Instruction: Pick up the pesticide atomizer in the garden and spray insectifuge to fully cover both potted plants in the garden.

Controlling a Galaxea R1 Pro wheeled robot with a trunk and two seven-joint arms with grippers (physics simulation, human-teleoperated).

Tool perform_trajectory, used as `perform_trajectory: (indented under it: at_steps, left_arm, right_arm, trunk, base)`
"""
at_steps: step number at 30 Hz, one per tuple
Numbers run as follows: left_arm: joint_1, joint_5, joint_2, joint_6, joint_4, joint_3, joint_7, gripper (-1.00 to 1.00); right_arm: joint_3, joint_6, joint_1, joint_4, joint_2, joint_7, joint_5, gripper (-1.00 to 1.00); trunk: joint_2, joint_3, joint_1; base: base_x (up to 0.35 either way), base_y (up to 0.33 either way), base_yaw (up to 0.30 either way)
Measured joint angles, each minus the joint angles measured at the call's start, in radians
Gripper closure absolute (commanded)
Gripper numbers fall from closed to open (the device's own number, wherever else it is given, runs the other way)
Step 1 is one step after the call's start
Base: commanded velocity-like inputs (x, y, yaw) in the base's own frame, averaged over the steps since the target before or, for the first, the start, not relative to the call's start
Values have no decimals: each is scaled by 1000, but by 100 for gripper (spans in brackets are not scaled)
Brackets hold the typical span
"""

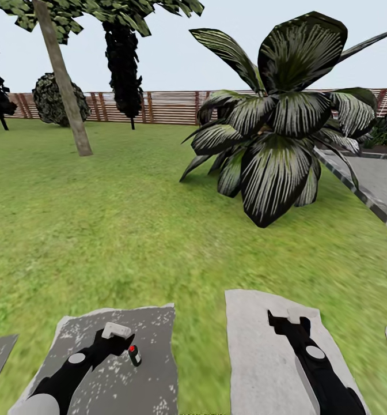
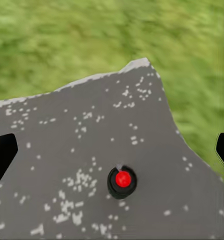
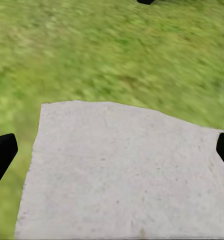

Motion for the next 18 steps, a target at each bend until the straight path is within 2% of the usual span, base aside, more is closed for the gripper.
perform_trajectory:
  at_steps: [4, 11, 15, 18]
  left_arm:
    - [0, 1, 2, -7, 0, 3, 1, -100]
    - [1, 0, 8, -58, 1, 4, 2, -100]
    - [2, 0, 9, -67, 7, 4, 3, -100]
    - [2, 0, 11, -108, 19, 5, 5, -100]
  right_arm:
    - [1, 0, 0, 0, 1, 0, 0, -100]
    - [1, 0, 0, -3, 5, 0, 0, -100]
    - [0, 0, 0, -4, 5, 0, 0, -100]
    - [0, 0, 0, -4, 5, 0, 0, -100]
  trunk:
    - [-28, -14, 15]
    - [-77, -37, 42]
    - [-78, -57, 44]
    - [-79, -73, 45]
  base:
    - [0, 0, -224]
    - [0, 0, -30]
    - [0, 0, -3]
    - [0, 0, 0]
